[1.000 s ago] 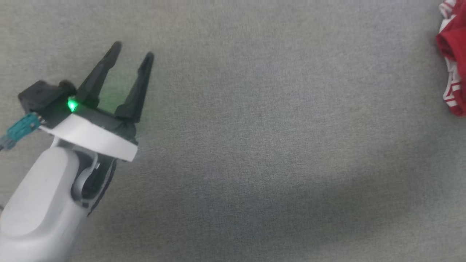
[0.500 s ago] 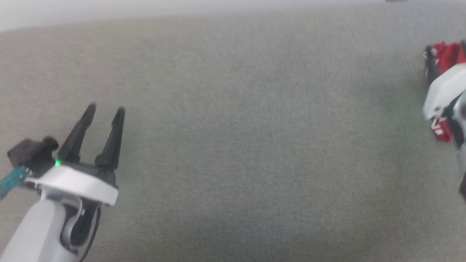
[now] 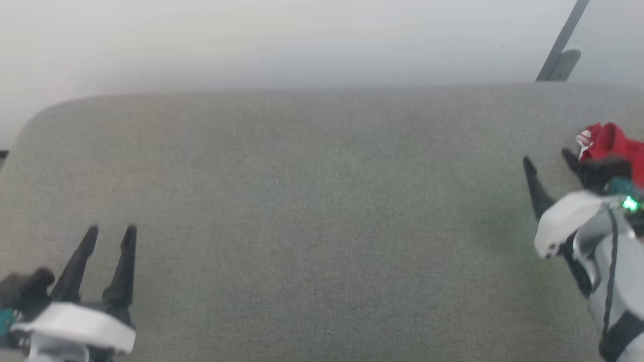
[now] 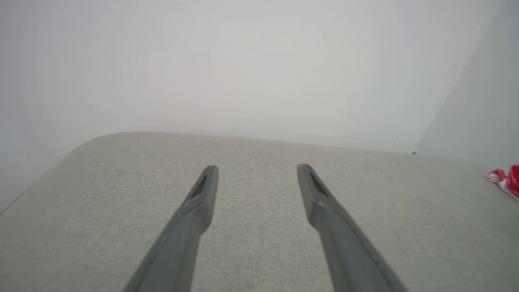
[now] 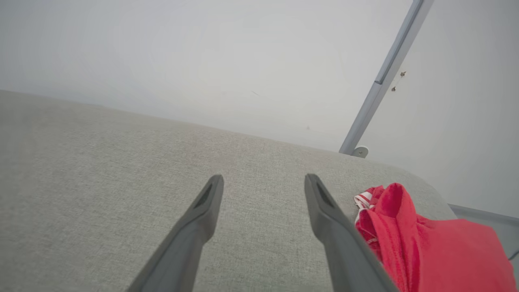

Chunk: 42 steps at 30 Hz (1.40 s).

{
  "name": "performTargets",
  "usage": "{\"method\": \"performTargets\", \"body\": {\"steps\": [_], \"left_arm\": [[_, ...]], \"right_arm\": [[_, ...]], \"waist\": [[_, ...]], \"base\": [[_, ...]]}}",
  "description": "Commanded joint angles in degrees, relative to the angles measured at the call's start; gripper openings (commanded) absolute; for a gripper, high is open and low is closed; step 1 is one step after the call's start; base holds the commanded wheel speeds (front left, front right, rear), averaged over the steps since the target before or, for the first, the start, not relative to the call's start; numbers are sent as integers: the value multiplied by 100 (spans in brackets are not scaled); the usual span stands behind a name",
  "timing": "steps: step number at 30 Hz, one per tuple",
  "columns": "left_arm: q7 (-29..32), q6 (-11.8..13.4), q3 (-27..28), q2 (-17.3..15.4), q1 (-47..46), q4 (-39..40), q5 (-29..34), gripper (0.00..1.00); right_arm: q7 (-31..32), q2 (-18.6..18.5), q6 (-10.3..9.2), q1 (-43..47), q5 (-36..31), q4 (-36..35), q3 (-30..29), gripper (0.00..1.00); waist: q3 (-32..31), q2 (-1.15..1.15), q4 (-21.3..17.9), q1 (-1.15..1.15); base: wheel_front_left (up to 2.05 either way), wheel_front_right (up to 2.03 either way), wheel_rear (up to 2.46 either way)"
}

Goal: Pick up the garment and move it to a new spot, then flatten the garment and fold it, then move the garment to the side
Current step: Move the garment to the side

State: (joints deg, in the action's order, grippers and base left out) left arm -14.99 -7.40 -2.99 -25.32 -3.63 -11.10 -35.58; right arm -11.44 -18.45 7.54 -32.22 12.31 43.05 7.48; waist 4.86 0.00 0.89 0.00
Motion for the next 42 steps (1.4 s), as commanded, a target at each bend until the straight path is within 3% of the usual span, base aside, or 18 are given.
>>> {"method": "performTargets", "body": {"steps": [1, 11, 24, 42], "left_arm": [[-24, -11, 73, 6, 125, 14, 73, 100], [-24, -11, 473, 229, 855, 192, 331, 100], [-24, -11, 799, 399, 1209, 240, 370, 100], [-24, -12, 944, 545, 1358, 400, 452, 100]], "right_arm": [[-95, 14, -11, 132, 34, -62, 25, 100], [-376, 206, -11, 1147, -117, -786, -211, 100], [-382, 760, -11, 2380, -494, -2113, -690, 100], [-382, 1052, -11, 2865, -712, -2604, -909, 100]], "waist": [[-130, 0, 7, 0], [-411, 0, -93, 0], [-470, 0, -99, 0], [-480, 0, -52, 0]], "base": [[0, 0, 0], [0, 0, 0], [0, 0, 0], [0, 0, 0]]}}
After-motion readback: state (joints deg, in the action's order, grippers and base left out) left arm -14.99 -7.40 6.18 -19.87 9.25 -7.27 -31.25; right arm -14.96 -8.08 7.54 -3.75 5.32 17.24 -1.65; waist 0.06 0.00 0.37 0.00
